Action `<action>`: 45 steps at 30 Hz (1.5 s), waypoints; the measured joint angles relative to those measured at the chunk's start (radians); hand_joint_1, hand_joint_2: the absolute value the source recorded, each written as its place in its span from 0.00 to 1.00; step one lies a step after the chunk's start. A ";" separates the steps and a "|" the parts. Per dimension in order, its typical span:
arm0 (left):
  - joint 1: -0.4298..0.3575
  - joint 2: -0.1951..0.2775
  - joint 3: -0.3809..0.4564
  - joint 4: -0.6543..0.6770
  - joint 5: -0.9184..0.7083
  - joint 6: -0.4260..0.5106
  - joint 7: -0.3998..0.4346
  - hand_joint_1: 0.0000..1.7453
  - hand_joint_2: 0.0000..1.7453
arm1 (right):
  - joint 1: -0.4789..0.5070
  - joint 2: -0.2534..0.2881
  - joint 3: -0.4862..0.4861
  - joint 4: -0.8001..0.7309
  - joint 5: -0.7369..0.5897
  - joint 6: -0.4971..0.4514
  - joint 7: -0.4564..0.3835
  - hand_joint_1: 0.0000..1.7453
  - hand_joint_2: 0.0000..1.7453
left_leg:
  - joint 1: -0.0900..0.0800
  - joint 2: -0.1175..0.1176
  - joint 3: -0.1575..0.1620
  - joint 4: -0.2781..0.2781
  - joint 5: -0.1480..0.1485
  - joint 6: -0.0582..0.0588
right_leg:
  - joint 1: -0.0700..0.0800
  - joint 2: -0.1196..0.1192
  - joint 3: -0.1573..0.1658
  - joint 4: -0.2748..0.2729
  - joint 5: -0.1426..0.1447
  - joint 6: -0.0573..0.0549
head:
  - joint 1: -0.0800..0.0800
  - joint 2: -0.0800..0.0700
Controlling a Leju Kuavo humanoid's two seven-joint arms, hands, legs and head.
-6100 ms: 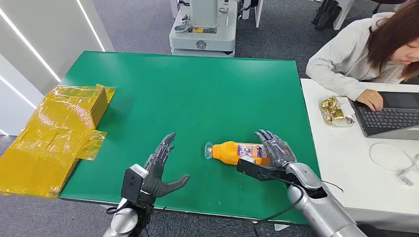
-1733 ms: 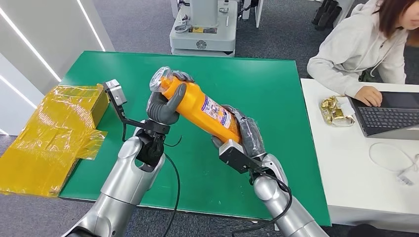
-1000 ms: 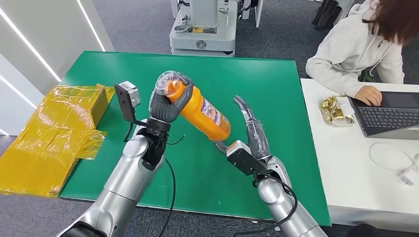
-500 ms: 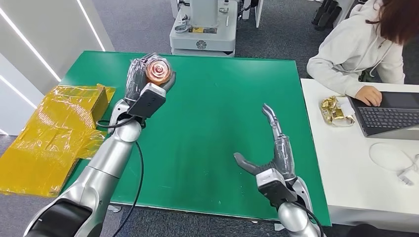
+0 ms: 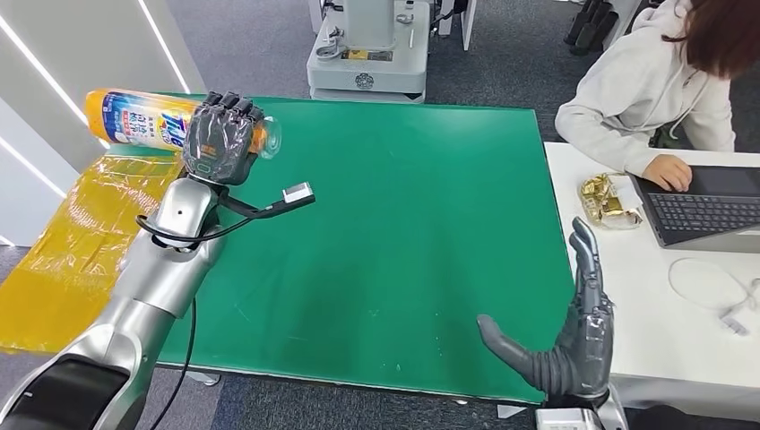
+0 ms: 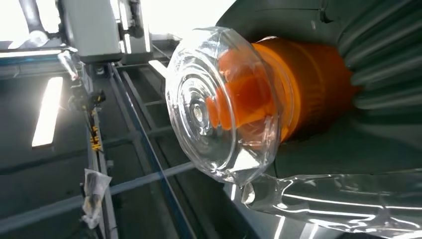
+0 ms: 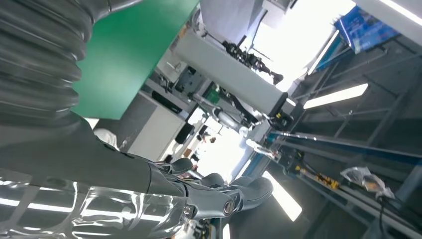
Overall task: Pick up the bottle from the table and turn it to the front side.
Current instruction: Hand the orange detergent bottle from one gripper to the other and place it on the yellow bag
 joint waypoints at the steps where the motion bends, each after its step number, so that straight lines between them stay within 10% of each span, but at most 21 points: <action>1: 0.002 0.005 0.000 0.002 -0.023 -0.008 0.015 1.00 1.00 | 0.013 -0.001 -0.005 -0.017 0.007 -0.004 0.003 0.00 1.00 | 0.000 0.000 0.000 0.000 0.000 0.000 | 0.000 0.000 0.000 0.000 0.000 0.000 | 0.000 0.000; 18: 0.076 0.111 -0.150 0.080 -0.051 -0.309 0.322 1.00 1.00 | 0.165 0.014 -0.105 -0.145 0.061 -0.015 0.006 0.00 1.00 | 0.000 0.001 0.000 0.000 0.000 0.000 | 0.000 0.001 0.000 0.000 0.000 0.000 | 0.000 0.000; 45: 0.092 0.154 -0.101 0.441 -0.048 -0.321 0.069 1.00 1.00 | 0.088 0.034 -0.113 -0.056 -0.012 0.005 0.025 0.00 1.00 | 0.000 0.001 0.000 0.000 0.000 0.000 | 0.000 0.001 0.000 0.000 0.000 0.000 | 0.000 0.000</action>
